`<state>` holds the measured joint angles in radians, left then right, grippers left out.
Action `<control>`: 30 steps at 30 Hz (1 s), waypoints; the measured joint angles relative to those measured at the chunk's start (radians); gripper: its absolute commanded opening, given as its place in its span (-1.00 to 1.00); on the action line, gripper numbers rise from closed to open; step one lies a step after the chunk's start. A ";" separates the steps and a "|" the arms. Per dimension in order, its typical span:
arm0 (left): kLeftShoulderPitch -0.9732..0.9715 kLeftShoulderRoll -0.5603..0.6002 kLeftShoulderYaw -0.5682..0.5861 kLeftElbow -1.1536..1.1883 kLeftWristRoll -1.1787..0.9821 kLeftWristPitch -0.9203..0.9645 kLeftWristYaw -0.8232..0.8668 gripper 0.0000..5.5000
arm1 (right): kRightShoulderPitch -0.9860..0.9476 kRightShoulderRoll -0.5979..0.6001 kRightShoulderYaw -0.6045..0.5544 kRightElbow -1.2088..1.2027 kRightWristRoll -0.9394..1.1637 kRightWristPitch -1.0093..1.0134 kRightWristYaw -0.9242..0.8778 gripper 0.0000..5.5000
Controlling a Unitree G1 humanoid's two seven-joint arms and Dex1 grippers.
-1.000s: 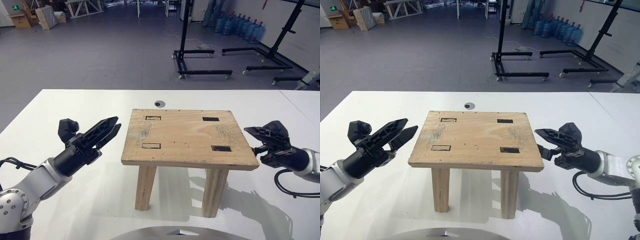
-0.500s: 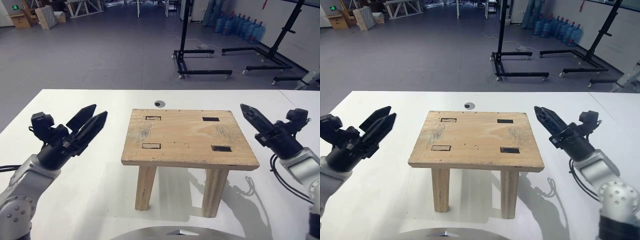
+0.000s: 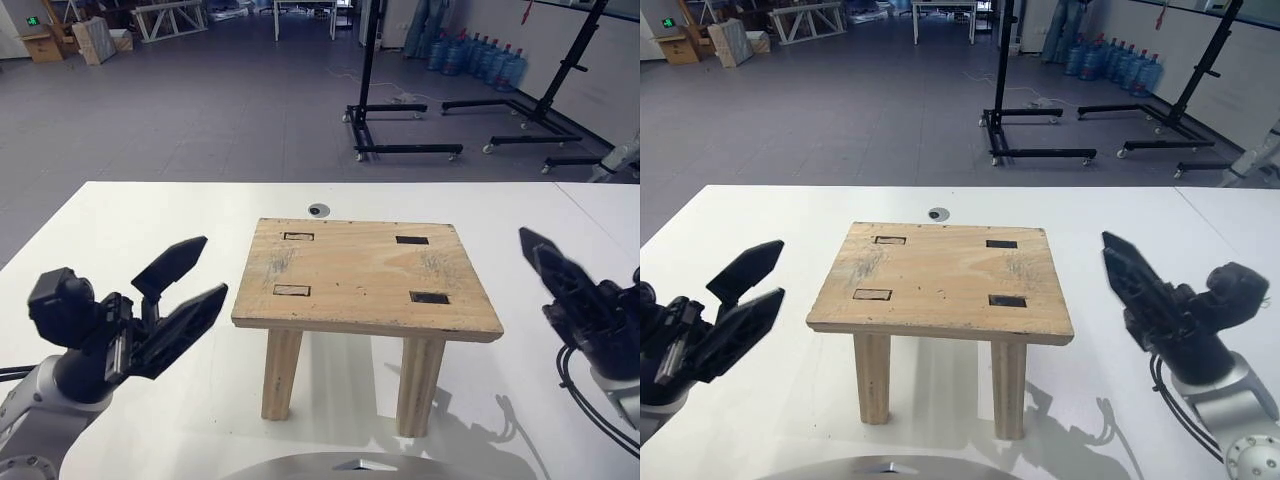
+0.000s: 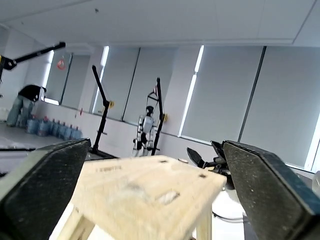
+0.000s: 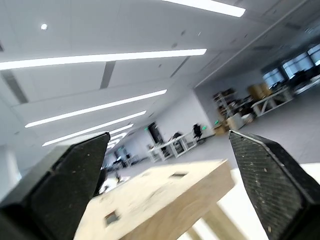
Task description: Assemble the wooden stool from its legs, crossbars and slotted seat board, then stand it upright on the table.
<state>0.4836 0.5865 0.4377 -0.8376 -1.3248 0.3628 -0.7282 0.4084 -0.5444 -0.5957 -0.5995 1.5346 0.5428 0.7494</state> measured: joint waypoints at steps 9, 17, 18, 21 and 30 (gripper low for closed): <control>0.038 0.053 -0.025 0.032 0.135 0.027 -0.098 0.75 | 0.113 0.028 0.086 -0.065 -0.227 -0.070 0.184 0.59; 0.021 0.051 -0.041 0.047 0.159 0.027 -0.095 0.75 | 0.188 -0.032 0.042 -0.035 -0.173 -0.016 0.268 0.59; 0.019 0.051 -0.043 0.050 0.162 0.027 -0.094 0.75 | 0.195 -0.037 0.039 -0.035 -0.164 -0.003 0.282 0.59; 0.014 0.050 -0.050 0.053 0.166 0.027 -0.089 0.75 | 0.204 -0.059 0.033 -0.036 -0.165 0.003 0.305 0.59; -0.020 0.049 -0.088 0.057 0.190 0.027 -0.074 0.75 | 0.130 -0.026 0.098 -0.022 -0.351 -0.069 0.296 0.59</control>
<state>0.4639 0.6357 0.3498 -0.7805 -1.1351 0.3901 -0.8022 0.5385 -0.5703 -0.4978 -0.6217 1.1833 0.4735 1.0454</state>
